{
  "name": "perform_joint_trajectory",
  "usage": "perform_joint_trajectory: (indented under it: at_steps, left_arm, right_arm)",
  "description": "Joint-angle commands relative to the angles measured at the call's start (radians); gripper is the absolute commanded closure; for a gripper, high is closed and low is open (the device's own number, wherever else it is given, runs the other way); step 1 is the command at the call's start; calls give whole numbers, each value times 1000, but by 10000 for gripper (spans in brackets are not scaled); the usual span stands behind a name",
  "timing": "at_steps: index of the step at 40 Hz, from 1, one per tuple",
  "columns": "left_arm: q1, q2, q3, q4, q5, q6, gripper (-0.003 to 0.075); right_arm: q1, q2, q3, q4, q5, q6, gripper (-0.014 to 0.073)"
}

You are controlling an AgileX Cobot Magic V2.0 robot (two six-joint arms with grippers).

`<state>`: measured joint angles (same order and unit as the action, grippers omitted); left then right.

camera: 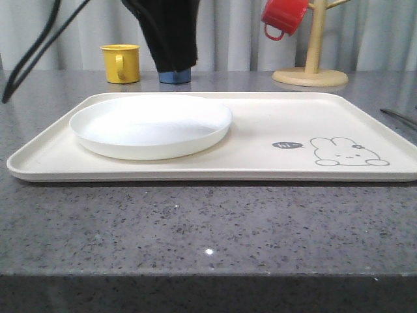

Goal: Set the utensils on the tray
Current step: 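Lower the white plate onto the tray and release with the left gripper, then withdraw the left gripper upward away from the tray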

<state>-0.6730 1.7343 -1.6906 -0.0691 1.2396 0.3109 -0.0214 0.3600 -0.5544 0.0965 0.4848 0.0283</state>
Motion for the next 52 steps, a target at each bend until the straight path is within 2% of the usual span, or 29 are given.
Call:
perform_joint_trajectory:
  at_steps: [1,11,19,35,44,52]
  left_arm:
    - [91,-103,30,-40,-19,-12,738]
    - [328,-304,263,-143,-183,-12,738]
    - [451,-565,528,-139,-442,-12,738]
    - [468,-1212,1108,-135,-949,-12,738]
    - [468,-1501,1275,-145,-969,-12,738]
    - [468,-1598,1297,-145,-971,-12,738]
  right_arm:
    - [-6,16,-35,-3,-80,-5,66]
    - [-6,16,-35,-3,-80,-5,66]
    - [-6,16,-35,-3,-80,-5,66]
    - [-6,16,-35,-3,-79,-5,66]
    - [-6,16,-35,-3,-79,-5,66]
    - [-6,16,-35,-3,-79,-5,66]
